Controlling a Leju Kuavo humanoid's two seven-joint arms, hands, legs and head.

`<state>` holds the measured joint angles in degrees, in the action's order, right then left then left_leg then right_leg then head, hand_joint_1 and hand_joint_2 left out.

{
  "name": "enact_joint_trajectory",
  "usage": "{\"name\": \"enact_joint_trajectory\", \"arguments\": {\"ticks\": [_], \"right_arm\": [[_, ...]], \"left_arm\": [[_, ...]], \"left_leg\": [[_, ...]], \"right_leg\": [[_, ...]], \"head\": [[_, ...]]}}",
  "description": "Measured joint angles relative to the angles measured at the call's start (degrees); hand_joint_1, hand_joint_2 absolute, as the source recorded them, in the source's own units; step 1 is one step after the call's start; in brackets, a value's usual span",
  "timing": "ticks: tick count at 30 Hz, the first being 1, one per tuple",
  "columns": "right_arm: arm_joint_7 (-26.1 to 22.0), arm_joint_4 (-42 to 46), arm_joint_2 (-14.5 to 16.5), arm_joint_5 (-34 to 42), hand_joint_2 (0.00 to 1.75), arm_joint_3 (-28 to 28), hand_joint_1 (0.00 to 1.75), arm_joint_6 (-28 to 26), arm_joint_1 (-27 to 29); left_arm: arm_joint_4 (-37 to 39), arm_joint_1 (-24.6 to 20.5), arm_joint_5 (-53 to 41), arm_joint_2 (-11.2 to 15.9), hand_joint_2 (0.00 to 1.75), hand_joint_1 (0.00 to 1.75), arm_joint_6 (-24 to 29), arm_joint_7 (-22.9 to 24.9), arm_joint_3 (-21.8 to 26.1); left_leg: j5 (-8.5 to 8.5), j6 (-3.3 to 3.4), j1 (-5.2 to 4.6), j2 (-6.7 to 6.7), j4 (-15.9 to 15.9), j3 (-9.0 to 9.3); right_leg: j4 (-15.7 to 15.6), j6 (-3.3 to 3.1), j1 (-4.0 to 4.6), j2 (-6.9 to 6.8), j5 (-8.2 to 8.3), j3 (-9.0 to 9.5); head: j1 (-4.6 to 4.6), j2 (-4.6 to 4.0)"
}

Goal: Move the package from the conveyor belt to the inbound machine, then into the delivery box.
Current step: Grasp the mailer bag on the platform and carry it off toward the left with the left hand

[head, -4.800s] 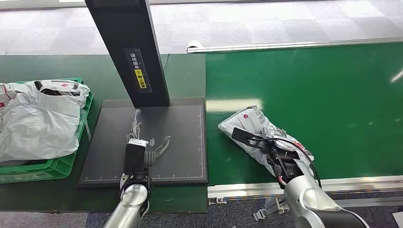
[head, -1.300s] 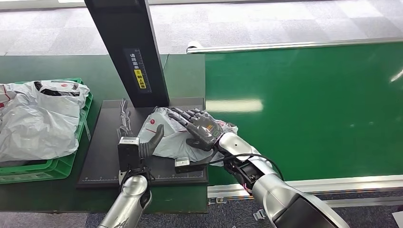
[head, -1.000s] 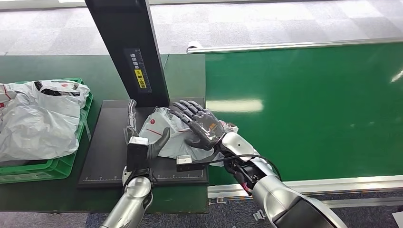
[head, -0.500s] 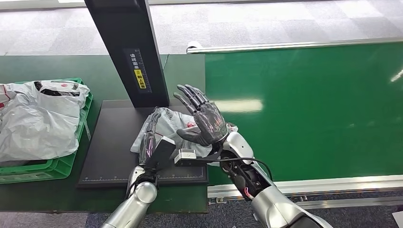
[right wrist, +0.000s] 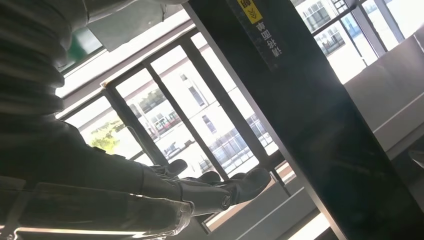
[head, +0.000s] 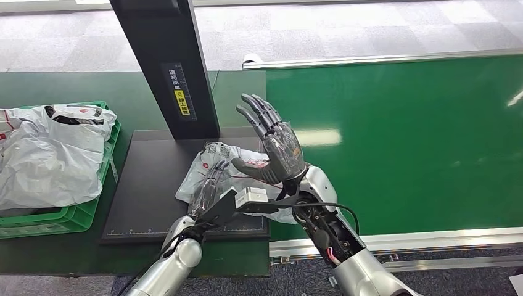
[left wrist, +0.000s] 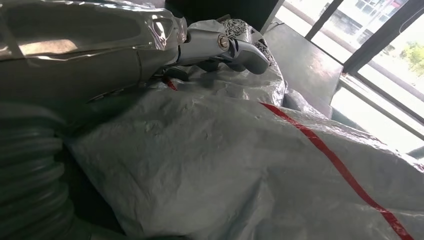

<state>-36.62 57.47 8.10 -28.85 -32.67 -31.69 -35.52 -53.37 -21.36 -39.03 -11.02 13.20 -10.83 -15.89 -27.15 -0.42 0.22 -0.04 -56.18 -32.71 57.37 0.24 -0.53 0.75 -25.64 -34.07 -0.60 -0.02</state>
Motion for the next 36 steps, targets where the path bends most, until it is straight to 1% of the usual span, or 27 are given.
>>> {"name": "enact_joint_trajectory", "arguments": {"ticks": [6, 7, 8, 10, 11, 12, 17, 21, 23, 28, 33, 36], "right_arm": [[0.1, 1.8, -0.3, 0.1, 1.75, 0.5, 0.0, 0.3, 0.3], [0.1, 2.0, -0.4, 0.1, 1.75, 0.7, 0.0, 0.4, 0.4], [0.2, 2.4, -0.4, 0.2, 1.75, 0.9, 0.0, 0.5, 0.4], [0.5, 3.3, -0.6, 0.3, 1.75, 1.5, 0.0, 0.8, 0.8], [0.8, 3.8, -0.7, 0.2, 1.75, 1.8, 0.0, 1.0, 1.0], [0.9, 4.2, -0.8, 0.1, 1.75, 2.2, 0.0, 1.2, 1.2], [1.4, 5.8, -1.2, -1.8, 1.75, 4.1, 0.0, 2.2, 2.4], [2.3, 6.5, -1.3, -3.1, 1.75, 5.3, 0.0, 2.7, 3.0], [2.9, 6.8, -1.3, -3.6, 1.75, 5.9, 0.0, 3.1, 3.4], [5.3, 6.9, -1.6, -3.6, 1.75, 7.7, 0.0, 6.1, 4.0], [6.2, 6.6, -1.8, -2.0, 1.75, 9.6, 0.0, 9.3, 4.2], [6.1, 6.3, -1.9, -1.9, 1.75, 10.3, 0.0, 10.1, 4.2]], "left_arm": [[0.3, -0.1, -0.6, 0.0, 1.75, 0.0, -0.7, 0.4, -0.1], [0.4, -0.2, -1.0, 0.1, 1.75, 0.07, -1.1, 0.5, -0.2], [0.5, -0.2, -1.4, 0.1, 1.75, 0.41, -1.7, 0.6, -0.3], [0.8, -0.4, -2.1, 0.1, 1.75, 1.16, -2.8, 0.6, -0.6], [1.0, -0.5, -2.5, 0.1, 1.75, 1.47, -3.2, 0.6, -0.7], [1.1, -0.6, -2.9, 0.1, 1.75, 1.52, -3.5, 0.5, -0.7], [1.2, -1.1, -4.2, 0.0, 1.75, 1.56, -4.5, -0.9, -0.7], [1.2, -1.5, -4.1, -0.3, 1.75, 1.67, -5.7, -2.6, -0.7], [1.2, -1.6, -3.8, -0.5, 1.75, 1.68, -5.5, -3.3, -0.7], [1.1, -1.5, -1.9, -0.9, 1.75, 1.64, -3.4, -5.0, -0.2], [0.5, -1.0, 0.0, -1.0, 1.75, 1.74, -1.6, -6.3, 0.7], [-0.4, -0.4, 3.2, -1.1, 1.75, 1.75, 1.0, -9.3, 1.8]], "left_leg": [[0.0, 0.0, 0.0, 0.0, 0.0, 0.04], [0.0, 0.0, 0.0, -0.01, 0.0, 0.05], [0.0, 0.0, 0.0, -0.04, 0.0, 0.05], [0.0, 0.0, 0.0, -0.09, 0.0, 0.07], [0.0, 0.0, 0.0, -0.11, 0.0, 0.08], [0.0, 0.0, 0.0, -0.12, 0.0, 0.09], [0.0, 0.0, -0.01, -0.2, 0.0, 0.14], [0.0, 0.0, -0.01, -0.23, 0.0, 0.17], [0.0, 0.0, -0.01, -0.22, 0.0, 0.18], [0.0, 0.0, 0.0, -0.21, 0.0, 0.17], [0.0, 0.0, 0.0, -0.19, 0.0, 0.16], [0.0, 0.0, 0.0, -0.17, 0.0, 0.16]], "right_leg": [[0.0, 0.0, 0.0, 0.0, 0.0, 0.05], [0.0, 0.0, 0.0, -0.01, 0.0, 0.06], [0.0, 0.0, 0.0, -0.02, 0.0, 0.08], [0.0, 0.0, 0.0, -0.04, 0.0, 0.11], [0.0, 0.0, -0.01, -0.05, 0.0, 0.12], [0.0, 0.0, -0.01, -0.06, -0.01, 0.14], [0.0, 0.0, -0.01, -0.06, -0.01, 0.2], [0.0, 0.0, -0.01, -0.06, -0.01, 0.23], [0.0, 0.0, -0.01, -0.06, -0.01, 0.23], [0.0, 0.0, -0.01, -0.06, -0.01, 0.22], [0.0, 0.0, -0.01, -0.06, -0.01, 0.21], [0.0, 0.0, 0.0, -0.06, -0.01, 0.2]], "head": [[0.01, 0.0], [0.01, 0.0], [0.01, 0.0], [0.0, 0.01], [-0.01, 0.01], [-0.01, 0.01], [0.01, 0.0], [0.01, 0.0], [0.0, 0.0], [0.0, 0.0], [0.0, 0.0], [-0.01, 0.0]]}}
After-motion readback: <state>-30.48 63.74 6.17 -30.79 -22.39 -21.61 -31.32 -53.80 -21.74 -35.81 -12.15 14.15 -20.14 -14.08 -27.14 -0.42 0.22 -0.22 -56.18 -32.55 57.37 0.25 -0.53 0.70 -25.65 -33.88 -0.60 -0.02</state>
